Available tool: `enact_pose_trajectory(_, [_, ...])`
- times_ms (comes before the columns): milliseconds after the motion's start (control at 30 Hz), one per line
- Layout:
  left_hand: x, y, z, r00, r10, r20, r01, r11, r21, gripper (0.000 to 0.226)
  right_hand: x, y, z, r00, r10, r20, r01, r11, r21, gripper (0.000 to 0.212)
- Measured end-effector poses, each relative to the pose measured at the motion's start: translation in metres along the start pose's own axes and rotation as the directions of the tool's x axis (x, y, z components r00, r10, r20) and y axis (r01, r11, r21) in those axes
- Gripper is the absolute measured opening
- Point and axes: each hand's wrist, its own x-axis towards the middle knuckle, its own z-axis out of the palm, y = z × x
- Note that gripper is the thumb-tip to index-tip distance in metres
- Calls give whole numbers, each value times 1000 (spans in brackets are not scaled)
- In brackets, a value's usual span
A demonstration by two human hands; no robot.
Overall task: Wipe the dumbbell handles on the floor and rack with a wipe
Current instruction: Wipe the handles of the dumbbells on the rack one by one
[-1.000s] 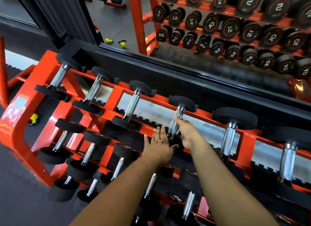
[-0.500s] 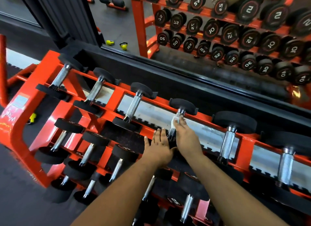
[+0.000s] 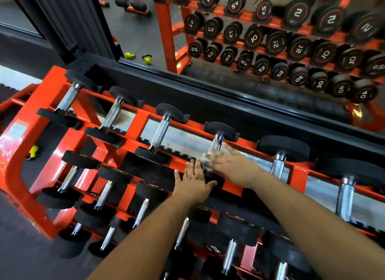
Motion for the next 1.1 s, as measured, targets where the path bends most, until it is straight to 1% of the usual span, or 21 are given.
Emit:
enact_pose_trajectory(67, [0,-1,0,1000,2,8,-2,1000,1,90,1,-2,-4,985,162,-54,-164,986,-32,77])
enact_pose_trajectory(100, [1,-1,0,1000,0,7,0,1000,-3,90,2,-7,-1,982,181,-52,-182,983,-9,78])
enact_pose_trajectory(200, [2,-1,2,1000,-4,-12,4,1000,-21,91,-4,-19,14,1000,24,18,-26,998,59,70])
enact_pose_trajectory(233, [2,-1,2,1000,-3,-15,3,1000,-21,91,-6,-17,14,1000,7,8,-8,999,49,71])
enact_pose_trajectory(267, [2,0,2,1000,-2,-15,1,1000,-21,91,-5,-12,12,999,38,-22,-38,999,22,73])
enact_pose_trajectory(300, [1,0,1,1000,-2,-13,1,1000,-23,91,-1,-7,9,993,106,-58,-107,994,-13,75])
enact_pose_trajectory(367, [0,0,0,1000,-2,-4,2,1000,-19,92,7,-7,2,953,287,-98,-292,956,-37,79])
enact_pose_trajectory(400, [0,0,-1,1000,-3,-5,3,1000,-14,92,10,-11,1,931,344,-119,-349,937,-22,79])
enact_pose_trajectory(433, [1,0,0,1000,-5,-5,5,1000,-15,91,12,-17,3,928,351,-126,-354,935,-8,79])
enact_pose_trajectory(500, [2,-1,1,1000,-5,-14,5,1000,-18,90,12,-28,10,957,269,-106,-273,962,-20,73])
enact_pose_trajectory(533, [2,-1,2,1000,-5,-20,4,1000,-19,89,11,-31,10,970,226,-86,-231,972,-53,68])
enact_pose_trajectory(567, [1,-1,2,1000,-3,-21,3,1000,-19,89,13,-29,8,974,207,-94,-216,972,-92,63])
enact_pose_trajectory(633, [0,0,2,1000,-2,-17,2,1000,-19,90,22,-21,-2,962,247,-120,-267,943,-199,58])
enact_pose_trajectory(700, [0,-1,1,1000,-6,-10,6,1000,-12,91,31,-18,-8,946,307,-107,-325,897,-300,60])
enact_pose_trajectory(733, [0,-1,0,1000,-4,-2,4,1000,-9,91,31,-19,-9,942,323,-95,-336,894,-297,61])
enact_pose_trajectory(800, [1,-2,1,1000,0,-5,0,1000,-11,90,25,-23,-5,947,312,-80,-322,928,-187,63])
enact_pose_trajectory(867, [3,-4,4,1000,2,-18,-2,999,-32,90,12,-25,2,972,234,-35,-234,972,-13,67])
enact_pose_trajectory(933, [4,-4,5,1000,2,-18,-3,999,-33,90,-2,-26,9,993,120,18,-121,989,84,72])
enact_pose_trajectory(1000, [5,-4,5,1000,3,-12,-3,1000,-16,91,-9,-22,14,997,61,37,-64,994,93,73])
enact_pose_trajectory(1033, [4,-3,4,1000,4,-11,-4,1000,-11,91,-10,-20,16,998,63,26,-65,996,68,74])
enact_pose_trajectory(1100, [2,-2,2,1000,5,-5,-5,1000,-9,91,-5,-17,13,989,144,-39,-144,990,7,79])
